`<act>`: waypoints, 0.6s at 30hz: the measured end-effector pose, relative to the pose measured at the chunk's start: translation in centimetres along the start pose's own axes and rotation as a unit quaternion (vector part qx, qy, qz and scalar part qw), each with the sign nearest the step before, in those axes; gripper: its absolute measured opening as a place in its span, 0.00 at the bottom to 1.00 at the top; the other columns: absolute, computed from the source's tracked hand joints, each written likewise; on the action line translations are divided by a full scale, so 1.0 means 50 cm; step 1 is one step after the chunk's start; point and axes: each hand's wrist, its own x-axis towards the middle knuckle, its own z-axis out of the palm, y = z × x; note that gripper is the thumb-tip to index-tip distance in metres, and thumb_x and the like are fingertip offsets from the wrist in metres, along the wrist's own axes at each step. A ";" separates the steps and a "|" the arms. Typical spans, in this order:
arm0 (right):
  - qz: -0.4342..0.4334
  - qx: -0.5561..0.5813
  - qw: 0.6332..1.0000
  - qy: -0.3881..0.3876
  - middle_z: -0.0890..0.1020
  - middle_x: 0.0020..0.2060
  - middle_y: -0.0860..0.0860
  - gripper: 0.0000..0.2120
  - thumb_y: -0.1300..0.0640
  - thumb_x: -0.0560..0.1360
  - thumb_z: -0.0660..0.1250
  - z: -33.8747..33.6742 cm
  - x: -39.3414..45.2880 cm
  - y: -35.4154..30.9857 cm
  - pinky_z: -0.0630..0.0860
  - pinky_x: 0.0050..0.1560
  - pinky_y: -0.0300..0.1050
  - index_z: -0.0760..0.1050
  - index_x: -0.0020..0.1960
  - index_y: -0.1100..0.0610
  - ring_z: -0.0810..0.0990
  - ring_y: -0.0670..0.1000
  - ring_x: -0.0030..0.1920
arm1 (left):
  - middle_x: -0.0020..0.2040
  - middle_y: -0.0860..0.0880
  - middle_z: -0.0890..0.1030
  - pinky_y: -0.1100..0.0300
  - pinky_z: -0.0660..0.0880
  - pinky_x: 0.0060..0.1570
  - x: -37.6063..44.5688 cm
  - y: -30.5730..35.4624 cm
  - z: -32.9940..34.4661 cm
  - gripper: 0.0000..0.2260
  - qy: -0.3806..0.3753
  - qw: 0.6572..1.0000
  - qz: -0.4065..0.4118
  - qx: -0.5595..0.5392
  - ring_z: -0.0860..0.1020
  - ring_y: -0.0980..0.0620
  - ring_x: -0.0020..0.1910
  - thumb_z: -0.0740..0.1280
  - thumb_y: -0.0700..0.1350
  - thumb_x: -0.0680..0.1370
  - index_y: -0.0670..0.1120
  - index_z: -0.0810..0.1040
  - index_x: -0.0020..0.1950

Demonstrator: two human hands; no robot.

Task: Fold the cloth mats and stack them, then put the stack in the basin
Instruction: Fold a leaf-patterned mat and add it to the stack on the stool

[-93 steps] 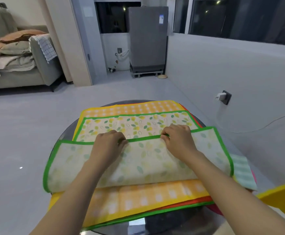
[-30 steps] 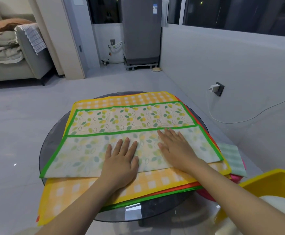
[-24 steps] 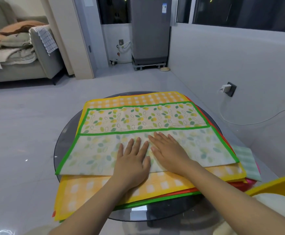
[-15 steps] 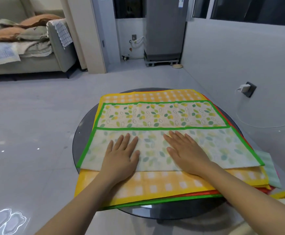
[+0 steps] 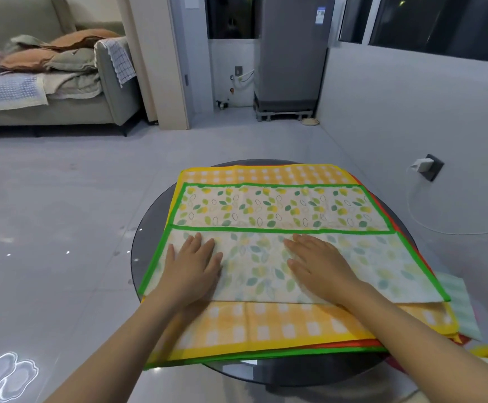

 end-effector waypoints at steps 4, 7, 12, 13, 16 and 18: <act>0.016 0.038 0.998 0.053 0.61 0.74 0.46 0.22 0.48 0.81 0.53 -0.033 0.052 0.011 0.51 0.72 0.44 0.60 0.74 0.47 0.57 0.47 0.74 | 0.78 0.49 0.56 0.47 0.39 0.74 0.072 0.057 -0.027 0.22 0.017 0.998 0.034 -0.049 0.51 0.54 0.77 0.49 0.55 0.82 0.51 0.62 0.75; 0.027 0.051 0.996 0.071 0.66 0.72 0.47 0.20 0.49 0.81 0.54 -0.044 0.113 0.027 0.56 0.70 0.45 0.64 0.72 0.49 0.61 0.49 0.72 | 0.75 0.49 0.63 0.46 0.42 0.74 0.148 0.096 -0.042 0.20 0.012 0.995 0.036 -0.087 0.57 0.53 0.75 0.51 0.54 0.82 0.50 0.67 0.72; 0.045 0.026 0.995 0.085 0.71 0.69 0.48 0.19 0.52 0.81 0.54 -0.049 0.241 0.074 0.61 0.66 0.47 0.67 0.70 0.52 0.67 0.52 0.68 | 0.68 0.51 0.73 0.45 0.52 0.72 0.296 0.131 -0.040 0.17 0.032 0.994 0.033 -0.101 0.69 0.50 0.68 0.53 0.49 0.82 0.50 0.73 0.67; 0.051 0.028 0.994 0.091 0.71 0.68 0.49 0.18 0.52 0.81 0.53 -0.049 0.265 0.086 0.62 0.66 0.47 0.68 0.70 0.52 0.68 0.52 0.67 | 0.68 0.51 0.73 0.46 0.53 0.72 0.324 0.133 -0.037 0.16 0.040 0.994 0.033 -0.100 0.69 0.49 0.67 0.53 0.48 0.82 0.49 0.73 0.66; 0.073 0.032 0.989 0.124 0.74 0.66 0.49 0.17 0.53 0.81 0.53 -0.045 0.331 0.120 0.62 0.64 0.48 0.70 0.67 0.53 0.69 0.54 0.65 | 0.70 0.50 0.71 0.45 0.53 0.72 0.400 0.128 -0.023 0.16 0.066 0.993 0.033 -0.089 0.67 0.49 0.69 0.55 0.48 0.82 0.49 0.73 0.67; 0.092 0.020 0.986 0.136 0.74 0.65 0.49 0.16 0.53 0.80 0.53 -0.038 0.365 0.141 0.58 0.65 0.48 0.70 0.66 0.52 0.68 0.53 0.64 | 0.69 0.50 0.71 0.44 0.54 0.71 0.441 0.118 -0.009 0.16 0.070 0.993 0.043 -0.081 0.66 0.49 0.69 0.55 0.49 0.82 0.49 0.72 0.68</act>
